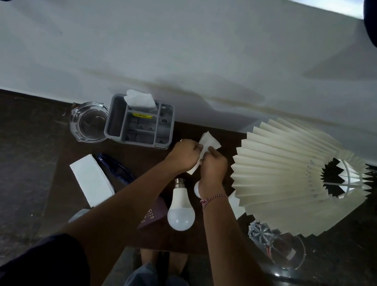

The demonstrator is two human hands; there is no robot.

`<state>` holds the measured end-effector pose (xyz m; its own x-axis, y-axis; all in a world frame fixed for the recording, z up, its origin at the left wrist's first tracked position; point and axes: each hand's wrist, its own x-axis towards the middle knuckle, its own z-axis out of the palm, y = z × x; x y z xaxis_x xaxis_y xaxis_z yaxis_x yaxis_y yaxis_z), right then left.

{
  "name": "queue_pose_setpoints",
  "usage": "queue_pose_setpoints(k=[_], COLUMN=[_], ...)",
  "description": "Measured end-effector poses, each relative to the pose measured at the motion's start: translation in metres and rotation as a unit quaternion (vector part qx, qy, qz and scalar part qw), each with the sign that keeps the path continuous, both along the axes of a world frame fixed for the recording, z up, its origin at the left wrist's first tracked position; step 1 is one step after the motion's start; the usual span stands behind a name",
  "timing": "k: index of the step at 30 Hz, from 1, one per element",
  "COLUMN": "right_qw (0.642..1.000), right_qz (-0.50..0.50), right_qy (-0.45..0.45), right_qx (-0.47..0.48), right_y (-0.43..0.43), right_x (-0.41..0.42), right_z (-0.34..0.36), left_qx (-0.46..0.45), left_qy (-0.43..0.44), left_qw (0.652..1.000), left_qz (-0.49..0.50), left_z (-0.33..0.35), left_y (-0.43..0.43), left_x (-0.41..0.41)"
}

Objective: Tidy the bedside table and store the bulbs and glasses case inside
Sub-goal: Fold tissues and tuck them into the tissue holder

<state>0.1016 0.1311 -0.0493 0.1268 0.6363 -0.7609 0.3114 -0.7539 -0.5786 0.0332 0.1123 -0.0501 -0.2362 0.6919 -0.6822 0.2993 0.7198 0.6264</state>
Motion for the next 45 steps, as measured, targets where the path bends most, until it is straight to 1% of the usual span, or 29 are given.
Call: queue_pose_setpoints(k=[2,4,7,11,15,18,20,22,24,27,30,32,34,35,37,38,40,42,45], right_qw=[0.999,0.996,0.990,0.984,0.982,0.979,0.975,0.970,0.965,0.953,0.942,0.940,0.951,0.962,0.980,0.982,0.980,0.973,0.961], right_qz=[-0.021,-0.031,-0.048,-0.071,-0.063,-0.042,-0.015,0.018,0.045,0.087,0.115,0.111,0.074,0.043,-0.011,-0.024,-0.020,-0.007,0.004], right_qy=[0.008,0.016,0.030,0.067,0.073,0.085,0.080,0.079,0.096,0.117,0.122,0.108,0.092,0.097,0.142,0.166,0.195,0.231,0.275], right_qx=[0.028,0.079,0.131,0.146,0.163,0.181,0.207,0.228,0.239,0.266,0.290,0.305,0.286,0.251,0.141,0.085,0.015,-0.011,-0.031], right_y=[-0.004,-0.008,-0.013,-0.021,-0.030,-0.037,-0.038,-0.036,-0.031,-0.024,-0.020,-0.018,-0.017,-0.018,-0.021,-0.022,-0.023,-0.023,-0.021], right_x=[0.002,0.003,-0.001,-0.009,-0.019,-0.024,-0.025,-0.026,-0.027,-0.031,-0.036,-0.041,-0.045,-0.047,-0.052,-0.055,-0.060,-0.064,-0.067], right_z=[0.005,0.012,0.024,0.035,0.040,0.044,0.047,0.051,0.057,0.067,0.076,0.079,0.080,0.080,0.081,0.080,0.081,0.081,0.080], left_qx=[0.008,0.026,0.051,0.086,0.111,0.121,0.125,0.135,0.151,0.162,0.162,0.164,0.167,0.166,0.175,0.182,0.194,0.195,0.187], left_qy=[-0.018,-0.027,-0.025,-0.022,0.036,0.071,0.087,0.092,0.096,0.077,0.127,0.172,0.224,0.248,0.273,0.275,0.267,0.241,0.142], left_qw=[1.000,0.999,0.996,0.987,0.986,0.984,0.980,0.974,0.968,0.965,0.963,0.955,0.941,0.934,0.923,0.920,0.921,0.931,0.953], left_qz=[0.007,0.020,0.064,0.134,0.120,0.114,0.130,0.157,0.175,0.190,0.176,0.180,0.190,0.196,0.207,0.210,0.206,0.193,0.191], left_z=[0.003,0.007,0.017,0.031,0.041,0.047,0.050,0.052,0.057,0.066,0.074,0.080,0.084,0.086,0.087,0.087,0.087,0.086,0.085], left_y=[-0.004,-0.007,-0.013,-0.021,-0.031,-0.037,-0.040,-0.043,-0.044,-0.044,-0.044,-0.044,-0.046,-0.047,-0.048,-0.048,-0.049,-0.049,-0.050], left_x=[-0.001,-0.002,-0.004,-0.011,-0.021,-0.028,-0.034,-0.041,-0.049,-0.062,-0.070,-0.073,-0.074,-0.074,-0.074,-0.073,-0.069,-0.066,-0.060])
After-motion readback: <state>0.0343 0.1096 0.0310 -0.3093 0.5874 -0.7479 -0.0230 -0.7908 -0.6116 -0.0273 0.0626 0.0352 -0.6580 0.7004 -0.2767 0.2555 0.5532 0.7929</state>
